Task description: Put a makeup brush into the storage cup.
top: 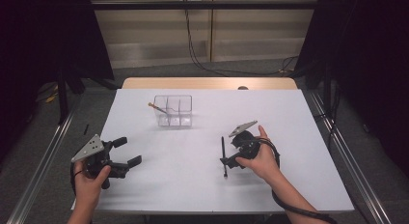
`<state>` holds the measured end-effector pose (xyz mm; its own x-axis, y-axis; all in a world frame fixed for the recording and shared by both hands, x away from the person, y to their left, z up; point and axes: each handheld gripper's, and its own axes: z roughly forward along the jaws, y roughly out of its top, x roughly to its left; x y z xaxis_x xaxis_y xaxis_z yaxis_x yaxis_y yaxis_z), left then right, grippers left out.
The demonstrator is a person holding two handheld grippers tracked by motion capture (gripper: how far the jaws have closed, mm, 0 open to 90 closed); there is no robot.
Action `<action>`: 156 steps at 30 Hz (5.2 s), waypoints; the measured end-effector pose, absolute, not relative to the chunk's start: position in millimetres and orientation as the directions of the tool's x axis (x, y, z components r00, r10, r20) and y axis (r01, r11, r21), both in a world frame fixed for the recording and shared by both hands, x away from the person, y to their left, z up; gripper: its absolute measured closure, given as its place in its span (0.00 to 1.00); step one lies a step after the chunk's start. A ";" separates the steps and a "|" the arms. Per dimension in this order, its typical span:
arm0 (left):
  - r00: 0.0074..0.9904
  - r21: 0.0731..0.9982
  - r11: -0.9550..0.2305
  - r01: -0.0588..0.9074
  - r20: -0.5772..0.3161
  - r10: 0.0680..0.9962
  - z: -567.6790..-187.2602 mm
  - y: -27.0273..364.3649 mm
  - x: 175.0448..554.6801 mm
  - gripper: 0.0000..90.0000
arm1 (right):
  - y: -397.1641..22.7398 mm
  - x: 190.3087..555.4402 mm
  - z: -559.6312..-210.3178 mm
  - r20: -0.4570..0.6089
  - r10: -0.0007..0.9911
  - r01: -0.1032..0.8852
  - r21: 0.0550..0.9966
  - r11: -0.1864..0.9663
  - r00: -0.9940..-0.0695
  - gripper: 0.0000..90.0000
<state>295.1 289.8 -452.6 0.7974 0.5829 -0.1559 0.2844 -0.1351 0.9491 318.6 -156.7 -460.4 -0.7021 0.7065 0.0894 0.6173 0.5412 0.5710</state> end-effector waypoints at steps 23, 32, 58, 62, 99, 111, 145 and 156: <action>0.796 0.948 -0.136 0.288 -0.158 0.584 -453.6 289.6 296.7 0.03 | -142.9 315.9 -467.7 0.031 0.696 0.618 0.489 0.615 -0.717 0.32; 0.797 0.947 -0.139 0.290 -0.158 0.583 -454.1 289.0 296.8 0.03 | -147.0 315.9 -462.2 0.029 0.688 0.618 0.468 0.632 -0.725 0.63; 0.799 0.947 -0.144 0.288 -0.154 0.581 -453.9 288.2 297.8 0.03 | -153.6 321.0 -454.5 0.059 0.698 0.671 0.343 0.657 -0.714 0.92; 0.799 0.947 -0.145 0.288 -0.154 0.581 -454.2 287.2 297.8 0.03 | -153.5 321.9 -454.7 0.065 0.712 0.687 0.338 0.643 -0.699 0.92; 0.811 0.947 -0.158 0.278 -0.144 0.567 -451.6 282.6 298.6 0.03 | -154.7 322.4 -439.0 0.080 0.651 0.636 0.332 0.697 -0.755 0.94; 0.822 0.949 -0.166 0.267 -0.134 0.554 -448.0 277.8 299.3 0.03 | -148.1 316.0 -429.5 0.083 0.572 0.557 0.377 0.741 -0.816 0.94; 0.880 0.945 -0.226 0.237 -0.110 0.462 -440.3 240.8 307.8 0.02 | -115.6 302.9 -421.9 0.096 0.399 0.401 0.407 0.820 -0.912 0.94; 0.906 0.934 -0.272 0.232 -0.106 0.410 -439.1 222.3 310.6 0.02 | -111.9 301.9 -423.2 0.085 0.361 0.363 0.408 0.838 -0.929 0.94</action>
<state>310.6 222.3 -439.1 0.9058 0.4103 -0.1057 0.2324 -0.2725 0.9337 301.9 -111.9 -423.2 -0.9287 0.3611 0.0849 0.3631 0.8379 0.4076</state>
